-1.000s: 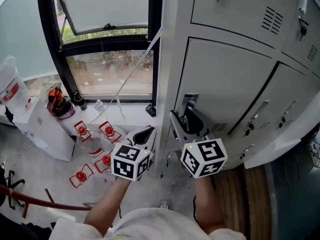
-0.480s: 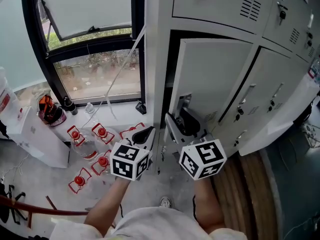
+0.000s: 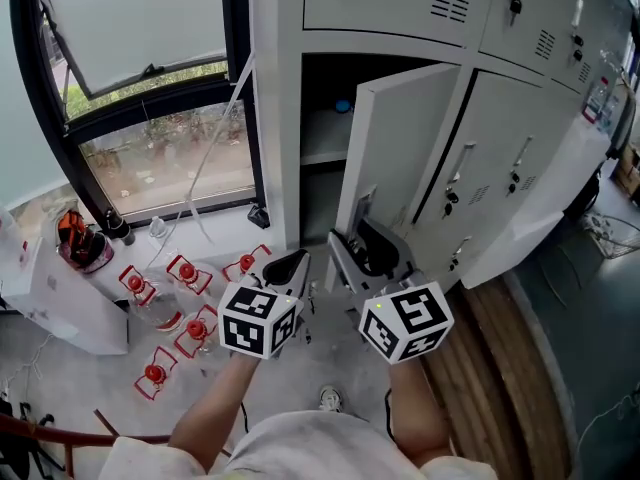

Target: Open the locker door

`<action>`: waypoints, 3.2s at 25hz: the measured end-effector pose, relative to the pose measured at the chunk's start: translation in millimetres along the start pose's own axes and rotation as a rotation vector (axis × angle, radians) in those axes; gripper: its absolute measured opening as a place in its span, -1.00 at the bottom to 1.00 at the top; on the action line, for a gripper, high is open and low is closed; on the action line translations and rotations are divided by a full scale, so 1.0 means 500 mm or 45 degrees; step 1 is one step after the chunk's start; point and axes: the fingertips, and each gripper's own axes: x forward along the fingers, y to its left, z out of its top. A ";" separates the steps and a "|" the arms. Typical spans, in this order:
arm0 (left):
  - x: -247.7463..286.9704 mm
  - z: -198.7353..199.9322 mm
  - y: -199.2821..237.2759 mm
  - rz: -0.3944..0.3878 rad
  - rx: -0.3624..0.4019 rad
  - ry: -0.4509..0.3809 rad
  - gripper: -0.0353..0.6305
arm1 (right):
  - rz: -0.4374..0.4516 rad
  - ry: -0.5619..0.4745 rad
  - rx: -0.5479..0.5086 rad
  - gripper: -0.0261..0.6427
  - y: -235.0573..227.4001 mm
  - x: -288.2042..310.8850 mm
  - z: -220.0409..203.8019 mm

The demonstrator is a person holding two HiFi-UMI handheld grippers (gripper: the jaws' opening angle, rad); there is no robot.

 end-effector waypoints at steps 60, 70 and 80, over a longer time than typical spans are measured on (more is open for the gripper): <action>0.243 0.033 -0.455 -0.159 0.012 -0.025 -0.88 | 0.044 -0.091 0.066 -0.60 -0.354 -0.403 0.024; 0.290 0.036 -0.497 -0.141 0.008 -0.022 -0.88 | 0.018 -0.087 0.071 -0.65 -0.444 -0.426 0.025; 0.312 0.037 -0.511 -0.150 0.027 -0.008 -0.88 | -0.074 -0.079 0.065 -0.68 -0.514 -0.431 0.018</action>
